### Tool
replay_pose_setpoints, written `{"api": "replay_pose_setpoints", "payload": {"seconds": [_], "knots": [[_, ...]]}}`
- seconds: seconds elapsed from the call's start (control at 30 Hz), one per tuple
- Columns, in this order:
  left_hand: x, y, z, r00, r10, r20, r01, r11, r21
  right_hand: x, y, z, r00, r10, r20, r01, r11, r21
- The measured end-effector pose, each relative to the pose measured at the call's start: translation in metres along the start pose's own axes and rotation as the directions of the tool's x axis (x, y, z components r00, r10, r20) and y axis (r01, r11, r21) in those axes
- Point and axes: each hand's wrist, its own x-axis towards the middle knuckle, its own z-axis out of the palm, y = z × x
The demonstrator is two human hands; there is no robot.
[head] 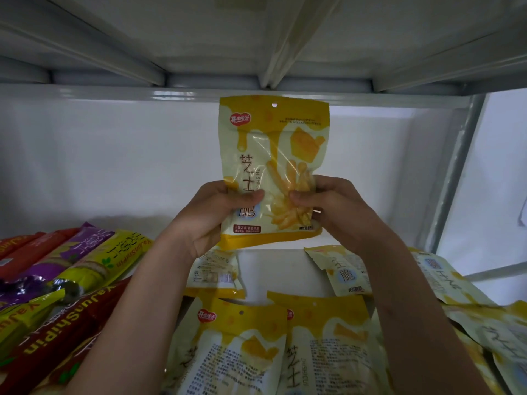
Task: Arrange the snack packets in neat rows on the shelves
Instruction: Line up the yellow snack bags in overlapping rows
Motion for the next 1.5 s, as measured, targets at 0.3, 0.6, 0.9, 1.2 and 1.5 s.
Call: {"api": "replay_pose_setpoints", "payload": {"seconds": [0.3,0.6,0.9,1.2,1.5], "knots": [[0.0,0.001,0.004,0.997,-0.026,0.072,0.03,0.998,-0.05,-0.005,-0.005,0.004,0.999,0.038,-0.023,-0.035,0.994,0.107],[-0.002,0.0,0.008,0.998,0.065,-0.017,-0.065,0.997,-0.048,-0.004,-0.004,0.001,0.998,0.039,0.055,-0.046,0.99,0.135],[-0.003,0.002,0.005,0.997,0.073,-0.016,-0.073,0.997,0.001,-0.002,-0.004,0.004,0.999,0.038,0.03,-0.041,0.993,0.112],[0.001,-0.002,0.005,0.997,0.072,-0.001,-0.072,0.997,0.017,-0.002,-0.002,0.003,0.999,-0.053,0.012,0.05,0.989,0.142],[0.0,-0.003,0.009,0.992,0.123,0.031,-0.123,0.992,-0.01,0.0,0.001,-0.002,0.995,-0.095,0.018,0.089,0.976,0.199]]}}
